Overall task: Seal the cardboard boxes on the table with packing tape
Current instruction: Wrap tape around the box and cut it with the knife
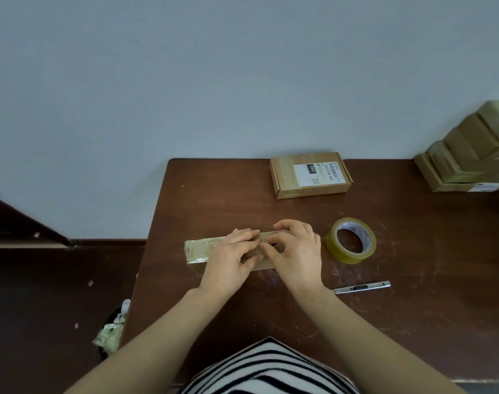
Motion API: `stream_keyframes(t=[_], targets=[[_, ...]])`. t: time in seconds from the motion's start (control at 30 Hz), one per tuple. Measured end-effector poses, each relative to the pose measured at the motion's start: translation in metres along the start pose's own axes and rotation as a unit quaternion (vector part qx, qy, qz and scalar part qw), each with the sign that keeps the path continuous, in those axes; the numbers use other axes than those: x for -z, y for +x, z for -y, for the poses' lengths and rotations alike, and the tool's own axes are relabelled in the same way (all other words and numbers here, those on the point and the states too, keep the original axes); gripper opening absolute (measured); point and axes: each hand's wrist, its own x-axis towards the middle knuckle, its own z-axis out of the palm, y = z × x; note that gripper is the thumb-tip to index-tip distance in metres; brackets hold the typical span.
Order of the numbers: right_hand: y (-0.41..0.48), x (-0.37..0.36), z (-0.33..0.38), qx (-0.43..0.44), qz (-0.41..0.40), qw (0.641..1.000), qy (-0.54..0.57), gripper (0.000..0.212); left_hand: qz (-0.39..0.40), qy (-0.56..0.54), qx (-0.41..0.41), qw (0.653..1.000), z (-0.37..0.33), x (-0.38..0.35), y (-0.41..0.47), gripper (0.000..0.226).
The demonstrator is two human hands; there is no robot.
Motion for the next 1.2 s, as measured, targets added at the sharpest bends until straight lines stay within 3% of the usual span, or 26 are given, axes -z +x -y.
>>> stream_keyframes(t=[0.2, 0.47, 0.67, 0.8, 0.93, 1.03, 1.2], targets=[[0.002, -0.001, 0.003, 0.002, 0.005, 1.000, 0.020, 0.006, -0.010, -0.006, -0.002, 1.000, 0.001, -0.002, 0.000, 0.034], [0.003, -0.003, 0.004, 0.056, -0.046, 0.997, 0.033, 0.017, -0.019, 0.008, -0.038, 0.999, 0.005, -0.004, 0.001, 0.032], [0.012, 0.002, -0.019, -0.142, 0.025, 0.981, 0.128, 0.016, -0.020, 0.015, -0.038, 0.999, 0.007, -0.004, -0.001, 0.032], [0.014, 0.000, -0.022, -0.171, 0.037, 0.977, 0.124, 0.019, -0.017, 0.017, -0.028, 0.999, 0.005, -0.004, -0.001, 0.033], [0.015, -0.006, -0.027, -0.237, 0.048, 0.939, 0.244, 0.016, -0.008, 0.039, -0.038, 0.998, 0.001, -0.003, -0.001, 0.030], [0.017, -0.008, -0.028, -0.264, 0.049, 0.916, 0.298, 0.030, -0.004, 0.078, -0.051, 0.996, -0.005, -0.004, -0.001, 0.031], [0.021, -0.007, -0.033, -0.257, 0.089, 0.899, 0.344, 0.034, 0.040, 0.183, -0.115, 0.976, -0.014, -0.010, 0.003, 0.043]])
